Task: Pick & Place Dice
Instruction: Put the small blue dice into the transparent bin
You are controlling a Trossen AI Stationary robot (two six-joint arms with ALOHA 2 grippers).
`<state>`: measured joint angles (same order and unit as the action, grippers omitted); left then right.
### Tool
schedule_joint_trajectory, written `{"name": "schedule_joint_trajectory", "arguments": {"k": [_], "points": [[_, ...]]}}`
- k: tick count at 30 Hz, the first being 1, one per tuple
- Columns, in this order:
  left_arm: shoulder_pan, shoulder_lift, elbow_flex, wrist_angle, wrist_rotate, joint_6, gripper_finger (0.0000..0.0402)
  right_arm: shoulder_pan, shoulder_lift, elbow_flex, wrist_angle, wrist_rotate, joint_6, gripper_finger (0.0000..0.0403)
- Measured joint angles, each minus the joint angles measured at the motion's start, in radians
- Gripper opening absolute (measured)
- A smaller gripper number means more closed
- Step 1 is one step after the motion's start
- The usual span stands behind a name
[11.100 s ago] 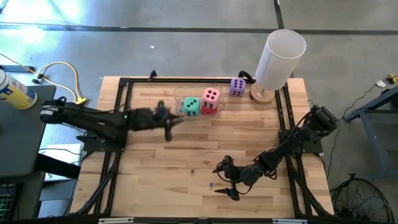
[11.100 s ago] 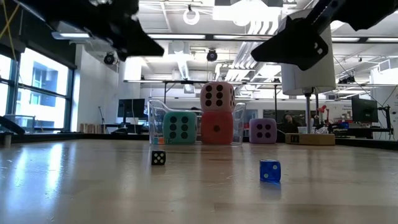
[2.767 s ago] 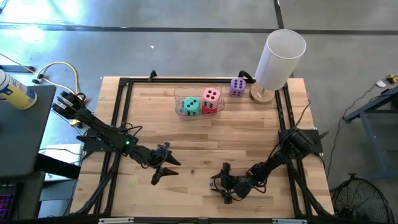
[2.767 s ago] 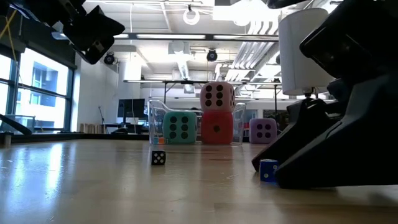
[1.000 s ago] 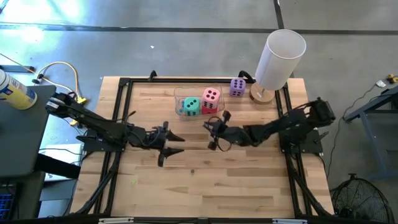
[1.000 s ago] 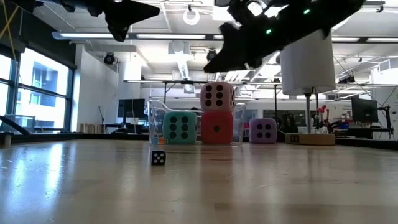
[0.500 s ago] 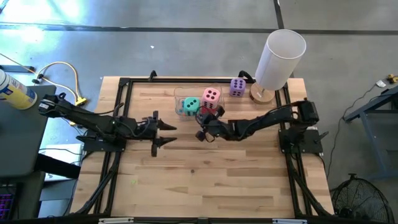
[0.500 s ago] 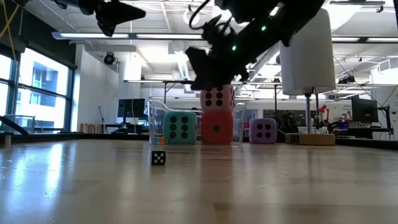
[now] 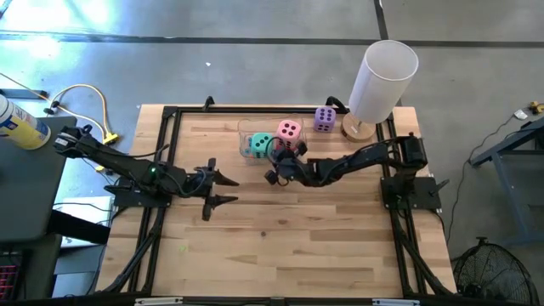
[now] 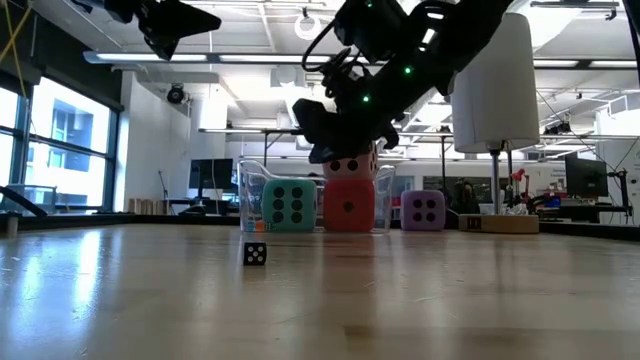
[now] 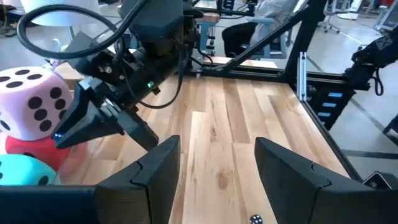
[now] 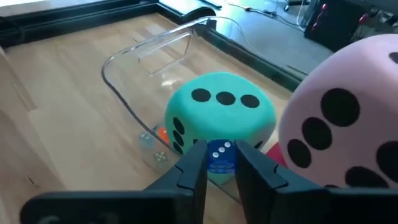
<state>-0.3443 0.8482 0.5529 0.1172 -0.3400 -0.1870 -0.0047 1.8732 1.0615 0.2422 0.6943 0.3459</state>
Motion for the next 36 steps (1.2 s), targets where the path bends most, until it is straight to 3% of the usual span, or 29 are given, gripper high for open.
{"name": "schedule_joint_trajectory", "arguments": {"k": [18,23,31,36], "points": [[0.023,0.000,0.000,0.002,-0.008,0.016,0.0202,-0.036,0.000,0.000,-0.002,0.008,0.103,0.0194],[0.023,0.000,0.000,0.002,-0.008,0.041,0.0202,-0.035,-0.001,0.000,-0.006,0.006,0.150,0.0201],[0.023,0.000,0.000,0.002,-0.010,0.044,0.0202,-0.049,-0.001,0.000,0.001,-0.095,0.310,0.0201],[0.029,0.011,0.000,-0.010,-0.049,0.133,0.0202,-0.050,-0.001,0.000,0.001,-0.101,0.358,0.0201]]}}
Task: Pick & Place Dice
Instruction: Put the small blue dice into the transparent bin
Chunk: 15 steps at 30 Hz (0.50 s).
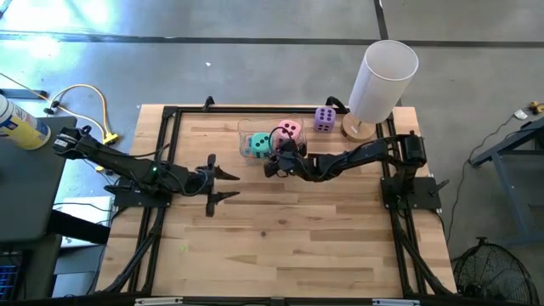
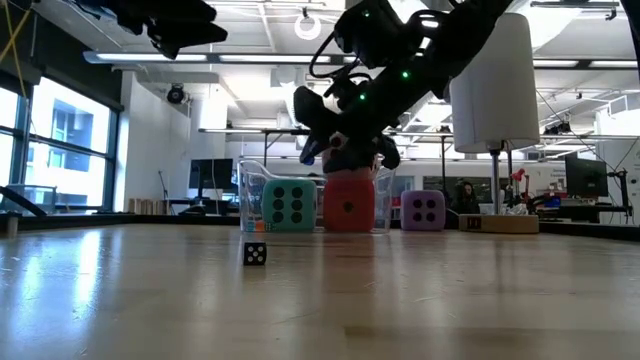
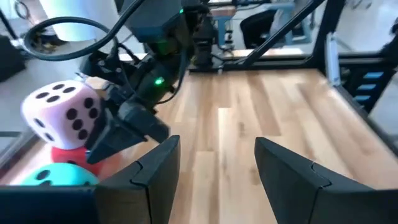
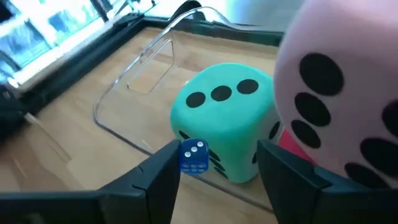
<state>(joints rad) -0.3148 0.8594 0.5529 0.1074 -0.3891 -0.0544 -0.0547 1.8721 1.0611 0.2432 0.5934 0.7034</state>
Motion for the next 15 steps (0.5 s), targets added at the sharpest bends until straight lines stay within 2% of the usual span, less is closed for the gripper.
{"name": "schedule_joint_trajectory", "arguments": {"k": [6,12,15], "points": [[0.034,0.031,0.000,0.002,-0.002,0.010,0.0202,0.000,0.000,0.000,0.000,-0.027,0.226,0.0201],[0.057,0.056,0.000,0.005,-0.002,0.007,0.0202,0.000,0.000,0.000,0.003,-0.035,0.290,0.0201],[0.073,0.082,0.000,0.011,0.000,0.058,0.0202,0.000,0.000,0.000,0.031,-0.036,0.291,0.0201]]}}
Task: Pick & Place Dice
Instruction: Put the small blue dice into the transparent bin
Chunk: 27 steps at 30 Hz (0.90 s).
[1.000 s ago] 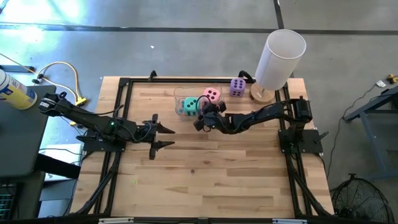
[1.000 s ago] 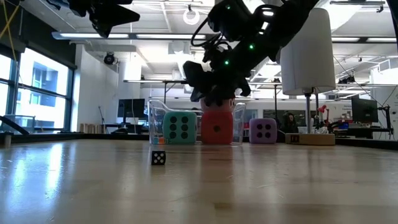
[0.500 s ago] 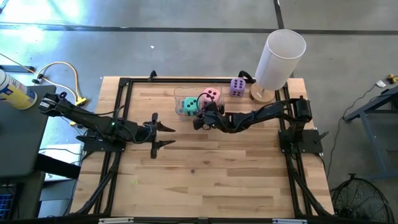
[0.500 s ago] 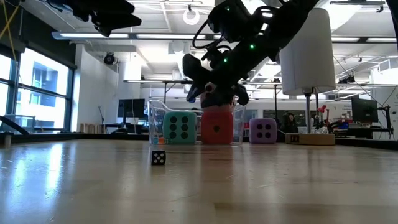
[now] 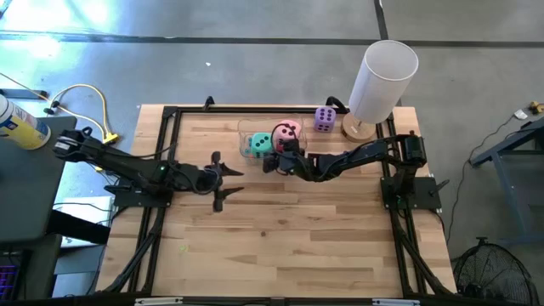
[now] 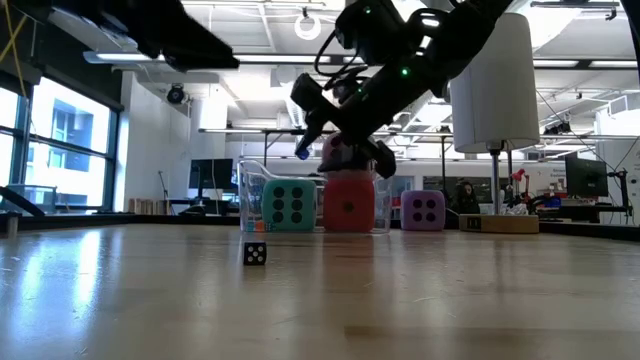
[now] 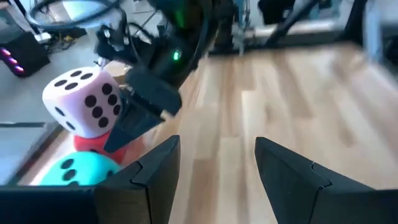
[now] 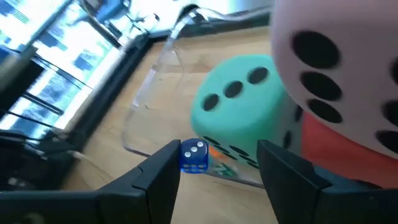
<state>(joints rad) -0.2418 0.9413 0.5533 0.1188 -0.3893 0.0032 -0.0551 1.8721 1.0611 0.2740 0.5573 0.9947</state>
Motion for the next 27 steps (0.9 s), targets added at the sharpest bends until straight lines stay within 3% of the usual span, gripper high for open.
{"name": "schedule_joint_trajectory", "arguments": {"k": [9,13,18,27], "points": [[0.123,0.176,-0.001,0.083,-0.003,0.098,0.0202,-0.001,-0.001,-0.001,0.197,-0.045,0.004,0.0201],[0.184,0.241,-0.002,0.183,0.002,0.127,0.0202,0.000,-0.002,-0.001,0.230,-0.086,0.004,0.0201],[0.239,0.321,-0.002,0.330,0.084,0.166,0.0202,-0.003,-0.002,-0.001,0.239,-0.090,0.007,0.0201],[0.305,0.450,-0.002,0.428,0.100,0.157,0.0202,-0.013,-0.002,-0.001,0.260,-0.095,0.060,0.0201]]}}
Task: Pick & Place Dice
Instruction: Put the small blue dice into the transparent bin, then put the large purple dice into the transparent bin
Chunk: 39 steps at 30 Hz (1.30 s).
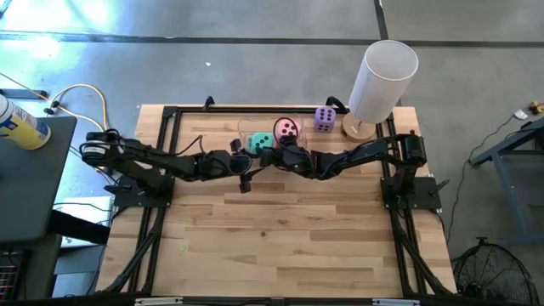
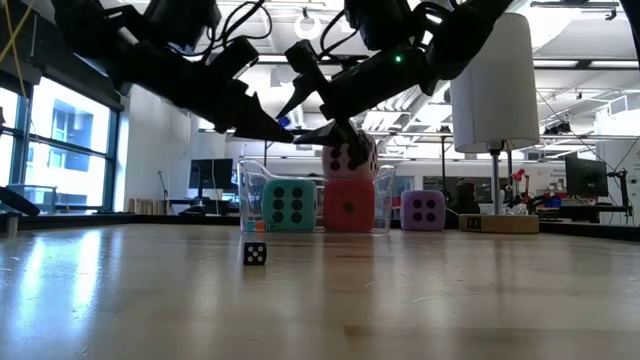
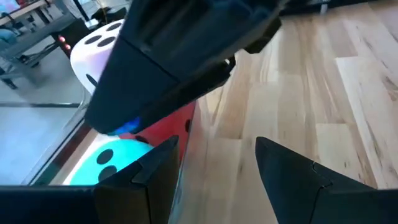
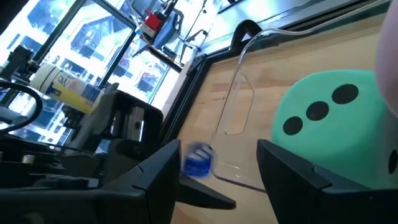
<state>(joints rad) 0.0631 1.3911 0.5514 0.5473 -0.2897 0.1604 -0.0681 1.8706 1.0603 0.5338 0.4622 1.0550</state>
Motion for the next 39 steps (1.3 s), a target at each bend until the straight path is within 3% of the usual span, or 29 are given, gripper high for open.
{"name": "schedule_joint_trajectory", "arguments": {"k": [7,13,19,24,29,34,39], "points": [[0.001,0.013,0.000,0.092,0.000,0.023,0.0202,-0.004,0.000,0.000,-0.001,-0.008,0.043,0.0201],[0.009,0.014,0.000,0.074,-0.021,0.026,0.0202,-0.007,0.000,0.000,-0.004,-0.021,0.041,0.0201],[-0.019,0.013,0.000,0.053,-0.049,0.000,0.0202,0.006,0.000,0.000,0.050,-0.062,-0.110,0.0201],[-0.111,-0.035,0.000,0.016,-0.083,0.012,0.0202,0.048,-0.006,0.001,0.089,-0.099,-0.277,0.0201],[-0.240,-0.119,0.000,-0.177,-0.041,0.037,0.0202,0.108,-0.007,0.001,0.039,-0.095,-0.457,0.0201],[-0.360,-0.140,0.000,-0.290,0.003,0.015,0.0202,0.169,-0.007,0.001,-0.111,-0.017,-0.485,0.0201],[-0.435,-0.140,0.000,-0.289,0.003,0.014,0.0202,0.221,-0.007,0.001,-0.250,-0.029,-0.483,0.0201]]}}
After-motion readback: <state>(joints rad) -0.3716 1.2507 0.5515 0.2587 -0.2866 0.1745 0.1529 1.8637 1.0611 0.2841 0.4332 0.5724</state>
